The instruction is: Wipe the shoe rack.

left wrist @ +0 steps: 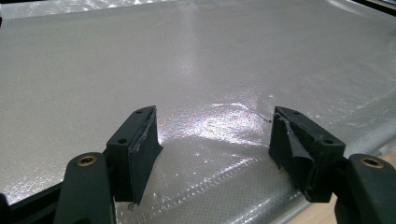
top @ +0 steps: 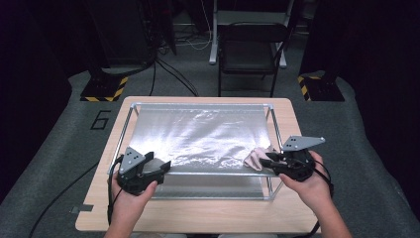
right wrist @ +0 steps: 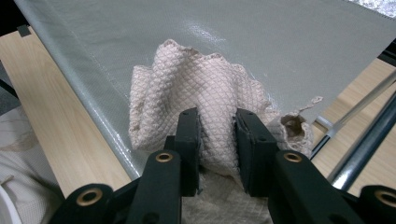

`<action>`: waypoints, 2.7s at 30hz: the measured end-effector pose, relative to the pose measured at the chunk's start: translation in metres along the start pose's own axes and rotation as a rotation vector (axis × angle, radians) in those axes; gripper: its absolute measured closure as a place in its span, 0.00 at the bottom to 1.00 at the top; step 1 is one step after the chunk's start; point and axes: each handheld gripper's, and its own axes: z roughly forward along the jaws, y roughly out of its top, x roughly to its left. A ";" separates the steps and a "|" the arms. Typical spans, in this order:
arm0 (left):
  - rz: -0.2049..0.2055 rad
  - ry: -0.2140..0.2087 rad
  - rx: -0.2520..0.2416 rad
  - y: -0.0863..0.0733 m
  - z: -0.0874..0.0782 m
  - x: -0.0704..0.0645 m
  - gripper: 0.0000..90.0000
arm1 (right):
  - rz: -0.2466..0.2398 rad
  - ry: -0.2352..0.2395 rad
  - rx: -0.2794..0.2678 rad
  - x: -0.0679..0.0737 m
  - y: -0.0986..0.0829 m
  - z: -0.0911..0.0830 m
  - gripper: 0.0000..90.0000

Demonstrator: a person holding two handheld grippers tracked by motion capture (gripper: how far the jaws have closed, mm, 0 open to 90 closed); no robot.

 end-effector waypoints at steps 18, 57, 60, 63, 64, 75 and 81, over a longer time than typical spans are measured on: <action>-0.005 0.008 -0.017 -0.001 0.001 -0.001 0.36 | 0.027 -0.036 -0.001 -0.008 -0.005 -0.020 0.81; -0.004 0.001 -0.007 -0.001 0.000 0.000 0.36 | 0.246 -0.224 0.043 -0.056 -0.112 -0.010 0.82; -0.003 0.002 -0.007 -0.001 0.000 0.000 0.36 | 0.256 -0.237 0.067 -0.057 -0.122 -0.002 0.82; 0.000 0.005 -0.012 -0.001 0.000 0.000 0.36 | 0.254 -0.251 0.091 -0.057 -0.131 0.003 0.81; 0.001 0.005 -0.012 -0.001 0.000 0.000 0.36 | 0.263 -0.255 0.091 -0.057 -0.132 0.005 0.81; 0.009 -0.001 -0.010 0.000 -0.001 0.000 0.36 | 0.288 -0.269 0.142 -0.059 -0.155 0.020 0.80; 0.014 -0.008 -0.003 0.001 -0.001 0.001 0.36 | 0.306 -0.281 0.156 -0.061 -0.160 0.023 0.75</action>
